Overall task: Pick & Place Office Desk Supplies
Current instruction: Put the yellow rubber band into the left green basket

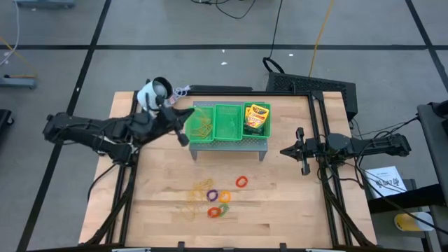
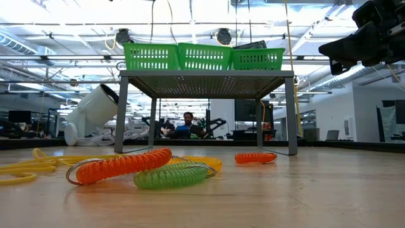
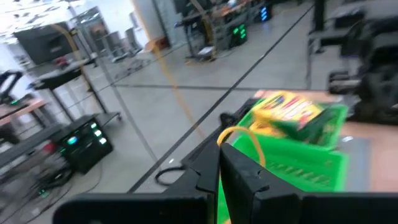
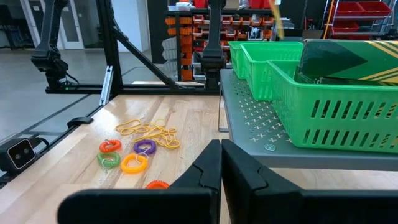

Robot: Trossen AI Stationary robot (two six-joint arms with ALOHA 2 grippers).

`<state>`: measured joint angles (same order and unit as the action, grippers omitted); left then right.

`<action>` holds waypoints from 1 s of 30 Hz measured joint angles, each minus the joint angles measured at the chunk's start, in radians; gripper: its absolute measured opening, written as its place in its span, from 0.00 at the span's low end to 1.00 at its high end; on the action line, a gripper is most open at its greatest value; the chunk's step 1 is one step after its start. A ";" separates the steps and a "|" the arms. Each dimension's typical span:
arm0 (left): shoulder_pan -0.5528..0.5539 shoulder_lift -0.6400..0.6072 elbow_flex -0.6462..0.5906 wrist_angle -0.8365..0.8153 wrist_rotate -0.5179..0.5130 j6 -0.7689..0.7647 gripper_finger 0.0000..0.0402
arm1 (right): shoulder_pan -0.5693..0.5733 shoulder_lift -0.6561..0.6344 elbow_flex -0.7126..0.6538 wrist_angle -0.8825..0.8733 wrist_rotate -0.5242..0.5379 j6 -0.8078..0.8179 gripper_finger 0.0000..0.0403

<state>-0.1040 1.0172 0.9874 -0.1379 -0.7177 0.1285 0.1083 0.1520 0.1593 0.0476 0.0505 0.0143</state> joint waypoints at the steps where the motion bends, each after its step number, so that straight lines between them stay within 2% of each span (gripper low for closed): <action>1: 0.015 0.000 0.000 -0.010 0.000 -0.008 0.04 | 0.000 0.000 0.000 0.000 0.000 0.000 0.00; 6: 0.066 -0.001 0.000 -0.073 0.001 -0.102 0.01 | 0.000 0.000 0.000 0.000 0.000 0.000 0.00; 10: 0.083 -0.002 0.000 -0.108 0.006 -0.158 0.04 | 0.000 0.000 0.000 0.000 0.000 0.000 0.00; 13: 0.089 -0.001 -0.005 -0.121 0.053 -0.187 0.04 | 0.000 0.000 0.000 0.000 0.000 0.000 0.00; 17: 0.089 0.014 -0.025 -0.121 0.092 -0.194 0.01 | 0.000 0.000 0.000 0.000 0.000 0.000 0.00; 24: 0.090 0.053 -0.039 -0.127 0.094 -0.220 0.05 | 0.000 0.000 0.000 0.000 0.000 0.000 0.00; 30: 0.090 0.094 -0.039 -0.120 0.098 -0.220 0.02 | 0.000 0.000 0.000 0.000 0.000 0.000 0.00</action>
<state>-0.0143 1.1112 0.9489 -0.2578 -0.6198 -0.0916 0.1082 0.1516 0.1593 0.0478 0.0509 0.0143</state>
